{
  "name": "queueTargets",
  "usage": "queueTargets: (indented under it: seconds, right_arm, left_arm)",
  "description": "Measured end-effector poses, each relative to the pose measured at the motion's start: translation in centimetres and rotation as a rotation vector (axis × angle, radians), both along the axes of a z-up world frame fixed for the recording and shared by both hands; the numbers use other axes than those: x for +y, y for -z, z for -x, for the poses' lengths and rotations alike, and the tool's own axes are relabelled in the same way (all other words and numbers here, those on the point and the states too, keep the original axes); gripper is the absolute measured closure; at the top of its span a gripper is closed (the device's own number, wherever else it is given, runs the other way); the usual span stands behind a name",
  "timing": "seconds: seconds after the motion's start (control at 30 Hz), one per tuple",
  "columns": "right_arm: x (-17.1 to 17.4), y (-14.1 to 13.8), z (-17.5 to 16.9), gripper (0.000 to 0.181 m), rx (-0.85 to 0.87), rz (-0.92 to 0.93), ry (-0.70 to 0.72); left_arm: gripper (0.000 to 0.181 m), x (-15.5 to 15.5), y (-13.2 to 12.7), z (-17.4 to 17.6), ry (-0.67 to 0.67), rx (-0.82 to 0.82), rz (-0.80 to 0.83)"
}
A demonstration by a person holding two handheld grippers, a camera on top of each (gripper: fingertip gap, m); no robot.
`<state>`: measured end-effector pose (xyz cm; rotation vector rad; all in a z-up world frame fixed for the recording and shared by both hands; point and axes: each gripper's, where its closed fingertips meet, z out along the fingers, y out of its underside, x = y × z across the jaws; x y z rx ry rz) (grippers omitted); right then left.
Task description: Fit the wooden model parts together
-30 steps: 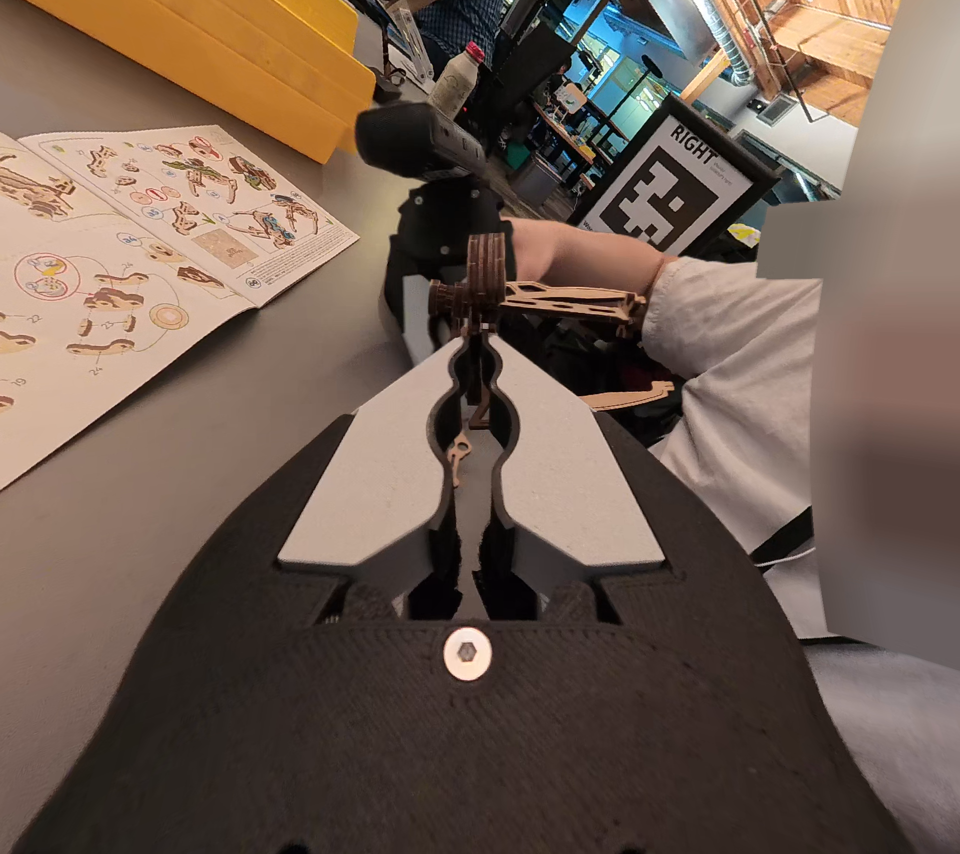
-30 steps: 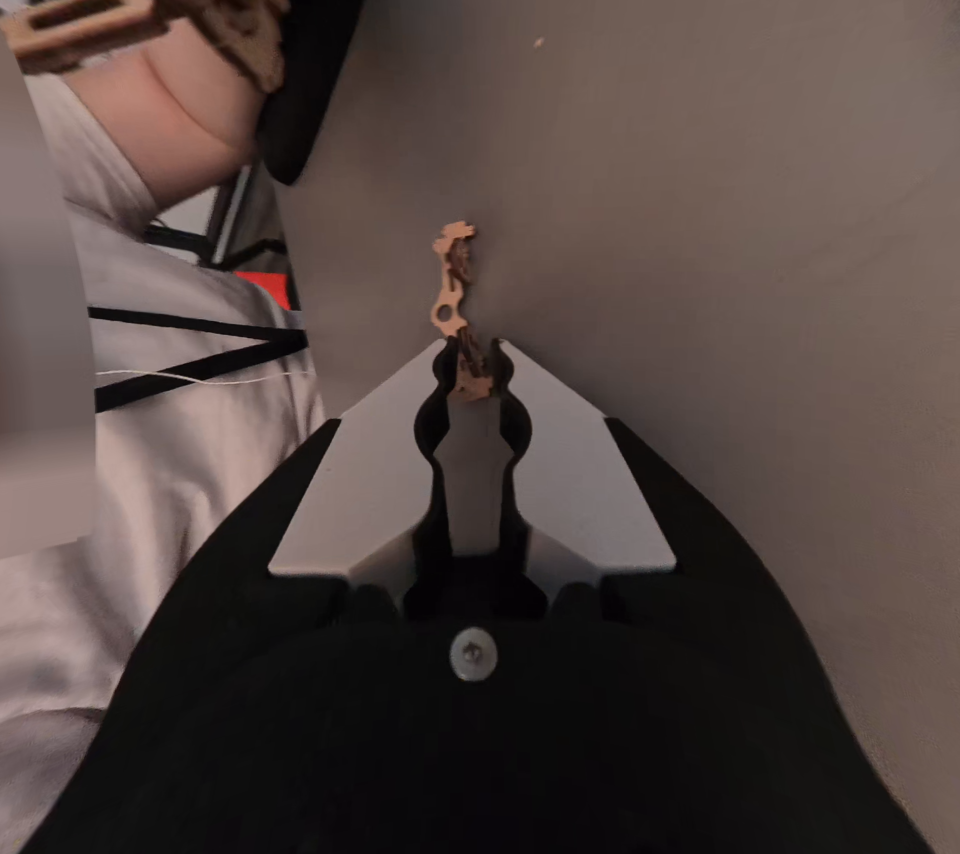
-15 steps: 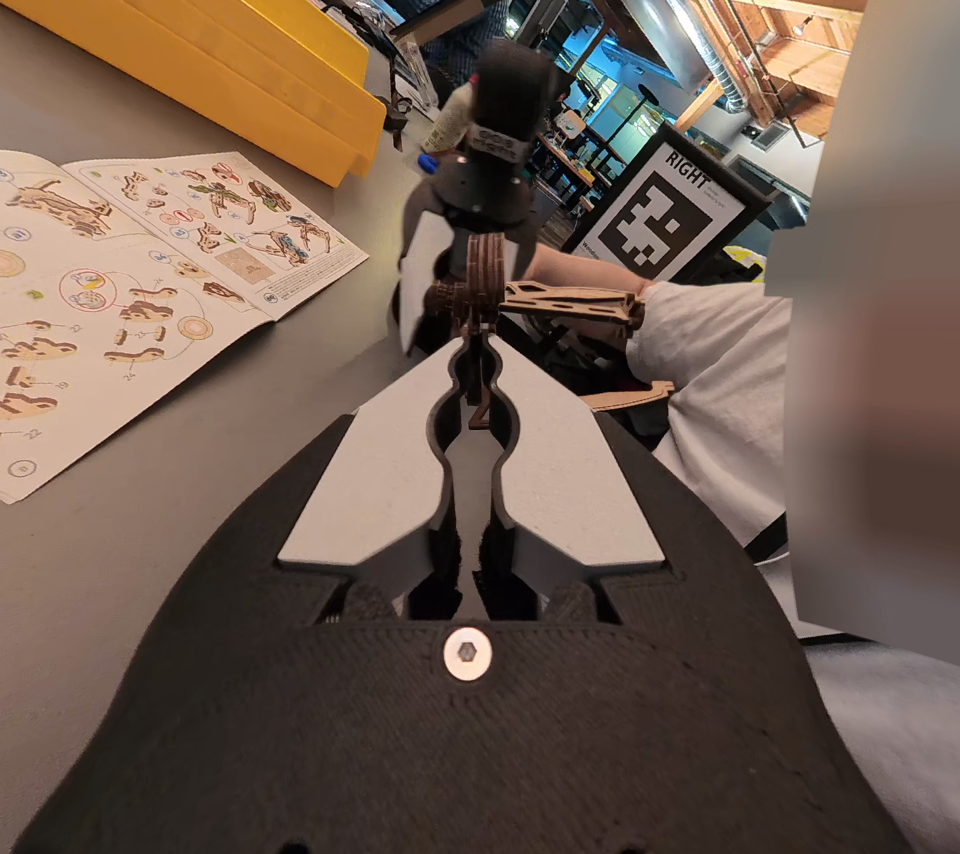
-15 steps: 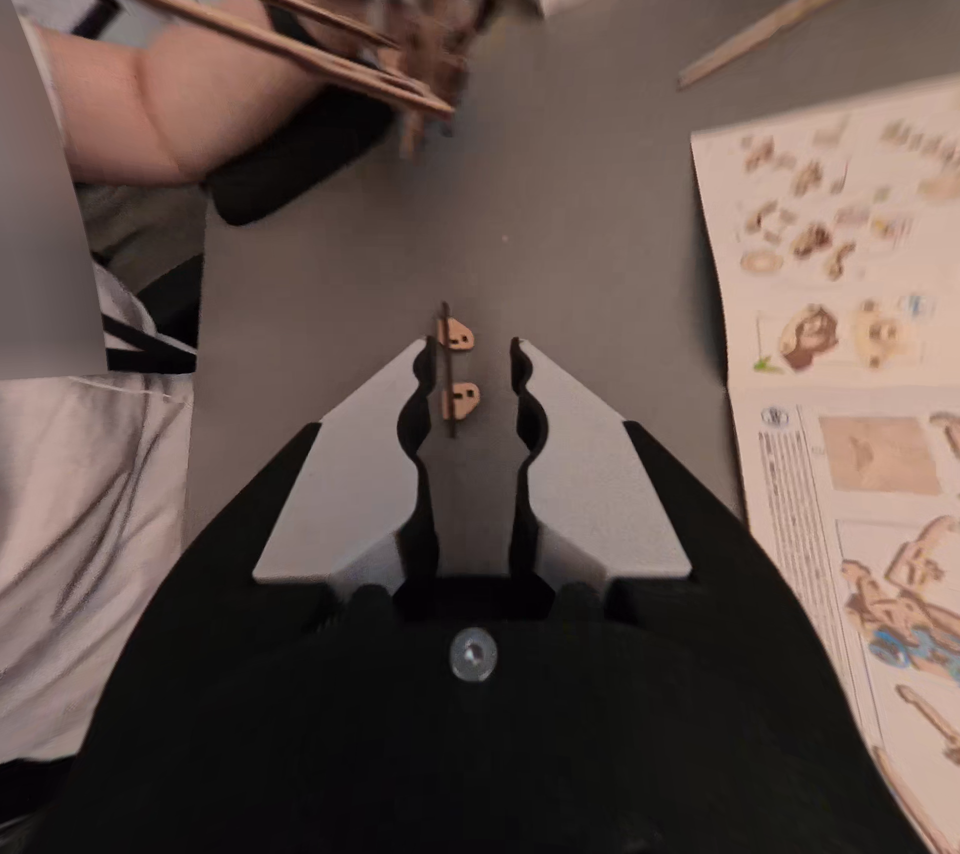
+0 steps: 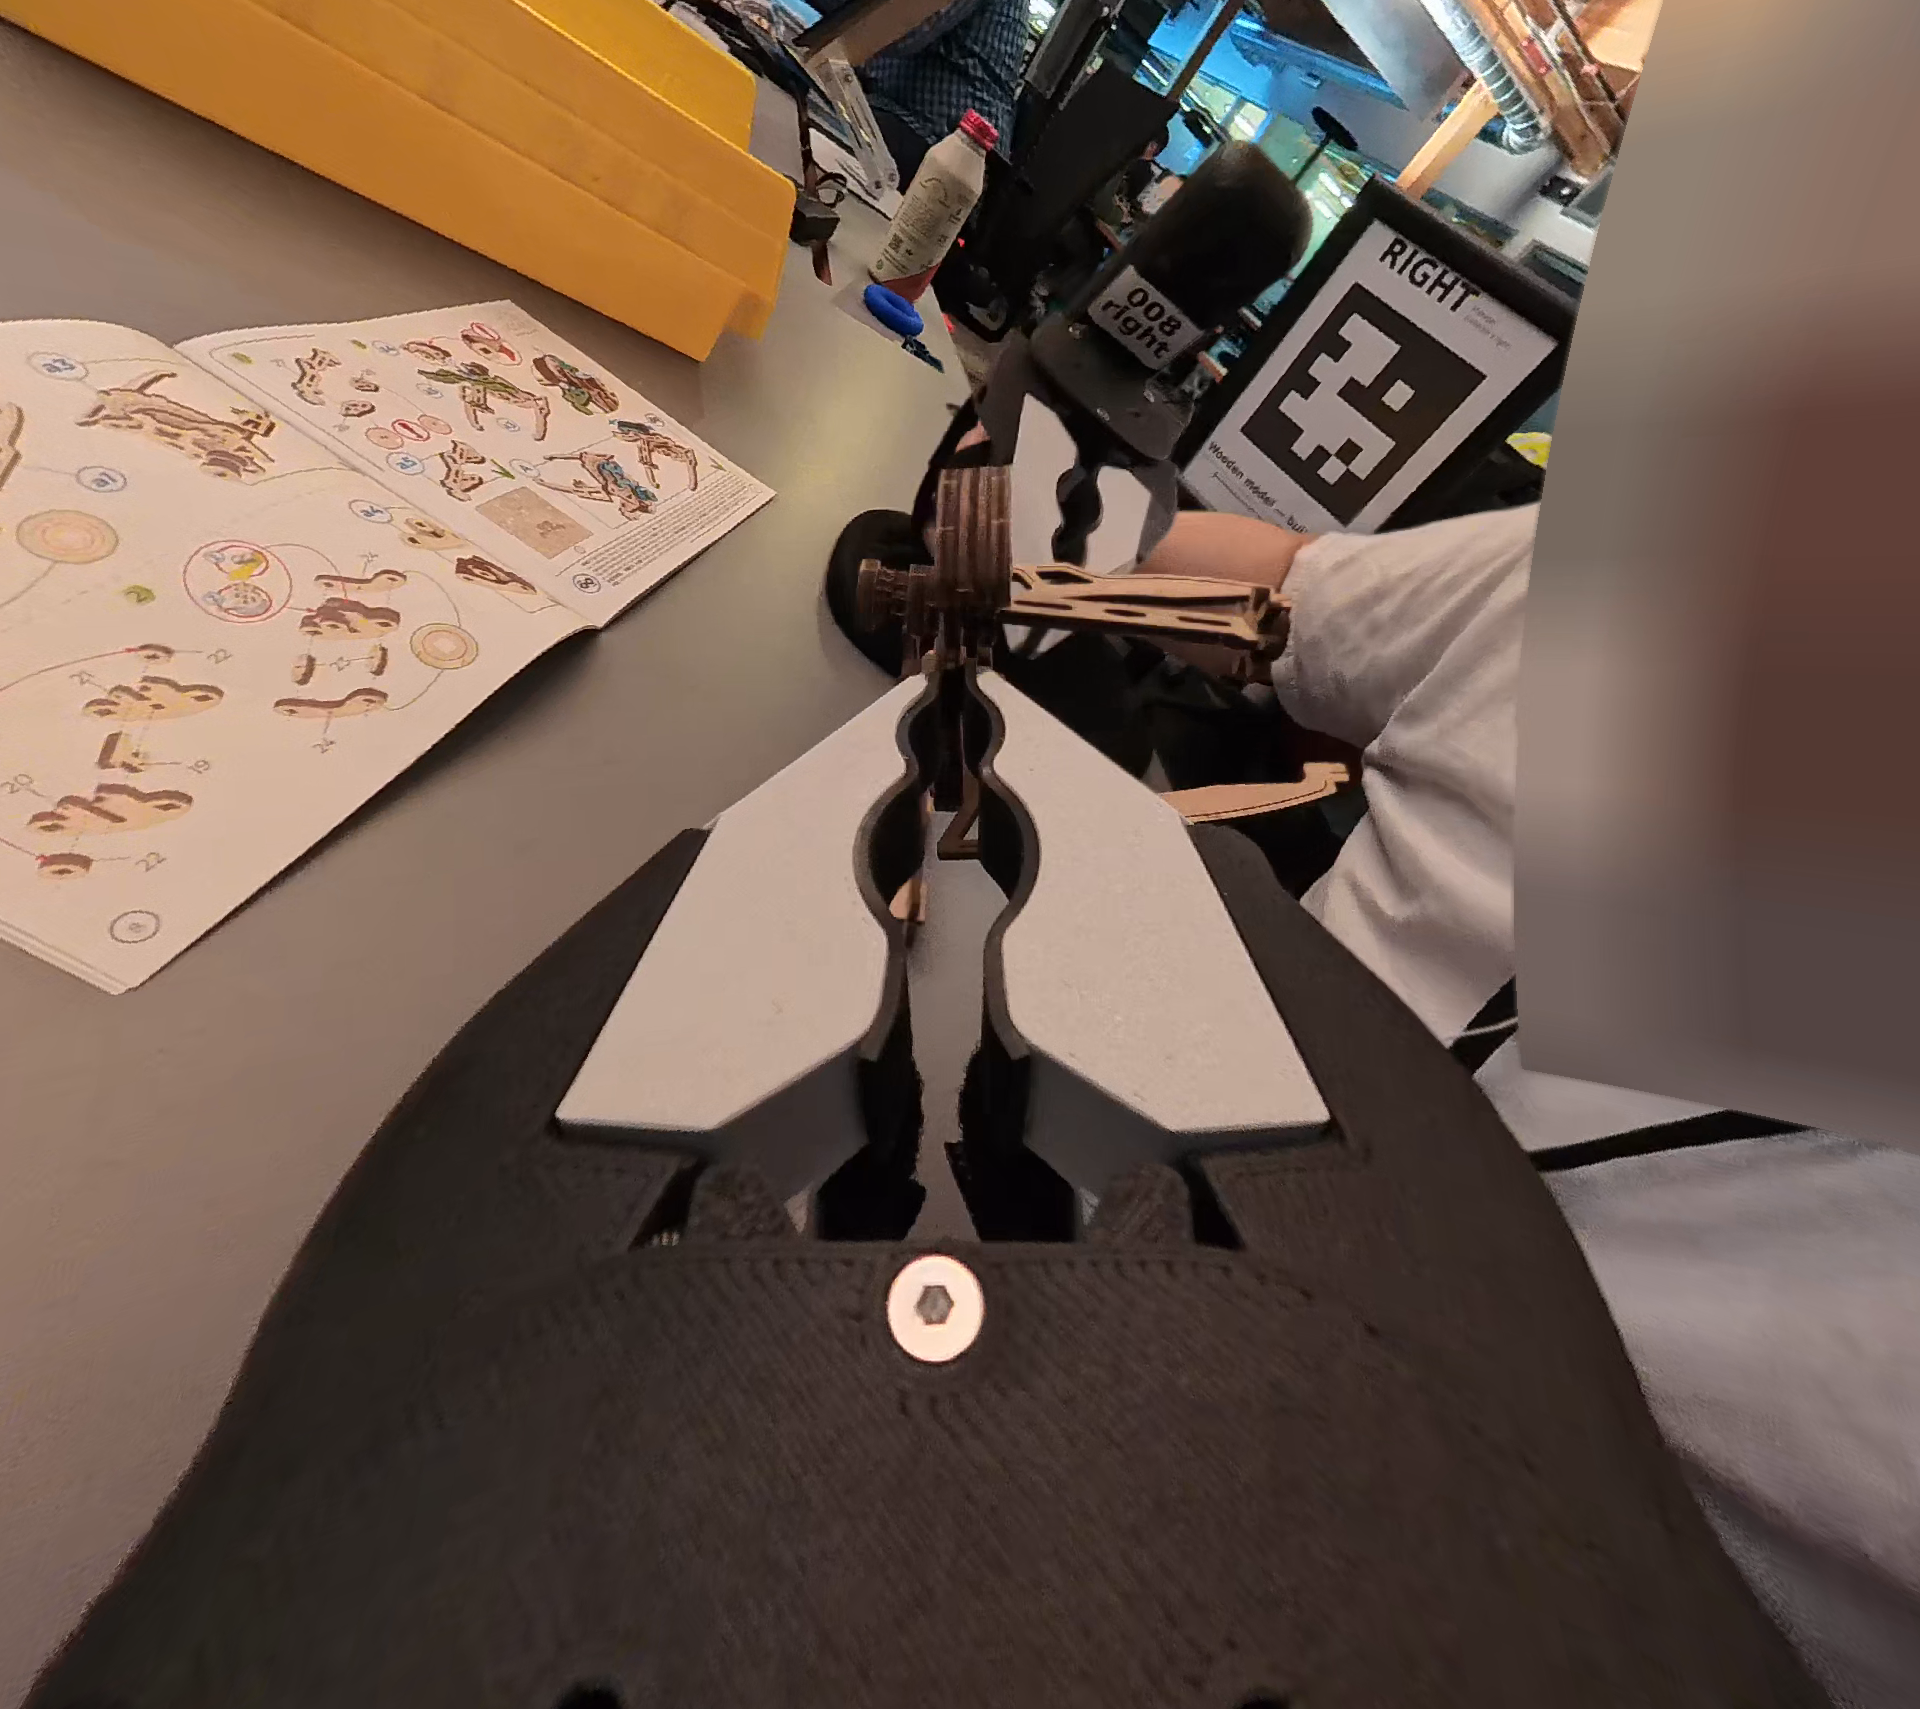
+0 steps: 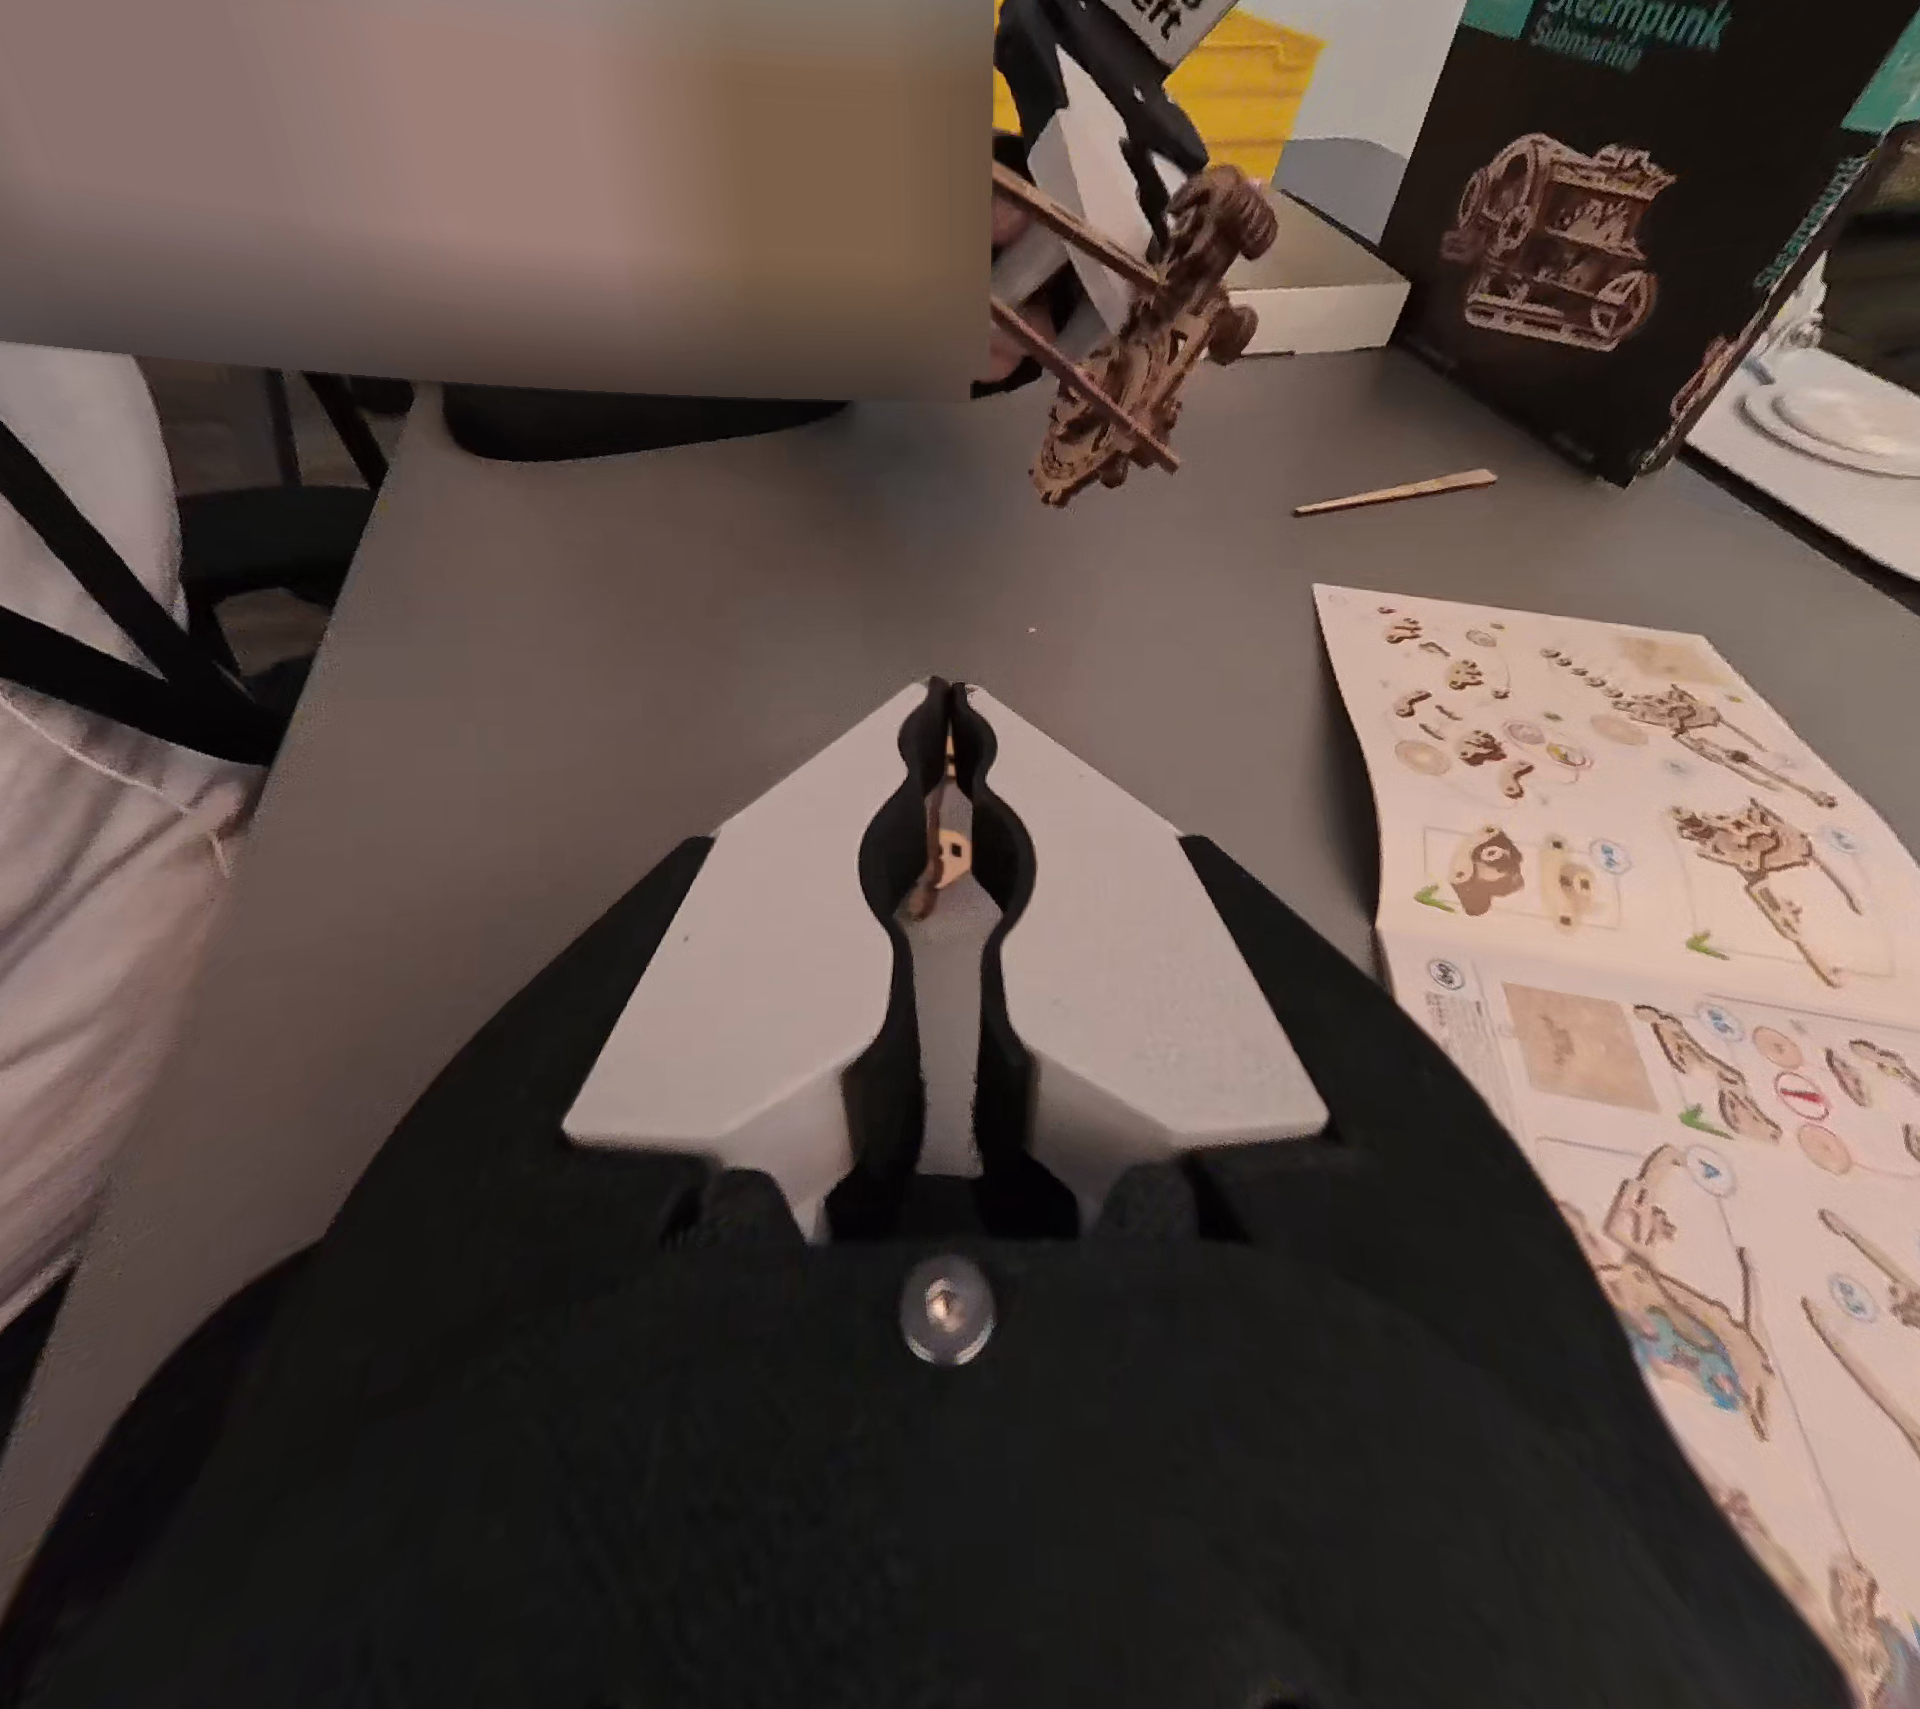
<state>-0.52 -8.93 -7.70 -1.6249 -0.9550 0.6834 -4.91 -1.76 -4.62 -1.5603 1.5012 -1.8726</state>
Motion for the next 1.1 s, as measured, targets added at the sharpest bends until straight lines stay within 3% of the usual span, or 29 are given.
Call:
queueTargets:
  seconds: [0.13,0.27,0.4,0.53,0.77,1.1]
  right_arm:
    - [0.5,-1.2,-0.5,0.181,-0.068,-0.164,-0.054]
    - [1.6,0.6,-1.2,0.181,-0.168,-0.234,-0.051]
    - [1.2,-0.4,-2.2,0.181,-0.187,-0.348,-0.041]
    - [0.8,1.8,-3.0,0.181,-0.253,-0.314,-0.081]
    - [-0.1,2.7,-2.1,0.181,-0.325,-0.343,-0.149]
    - [0.3,0.7,-2.8,0.181,-0.176,-0.373,-0.111]
  left_arm:
    - [0.181,0.5,1.0,-0.3,-0.016,0.035,0.048]
    - [0.181,0.6,2.1,-0.4,-0.016,0.091,0.053]
    - [0.181,0.7,3.2,-0.5,-0.019,0.141,0.076]
    - [0.181,1.1,4.0,-0.6,-0.022,0.171,0.105]
    - [0.181,0.3,4.7,-0.6,0.021,0.17,0.084]
    - [0.181,1.1,5.1,-0.5,-0.002,0.185,0.123]
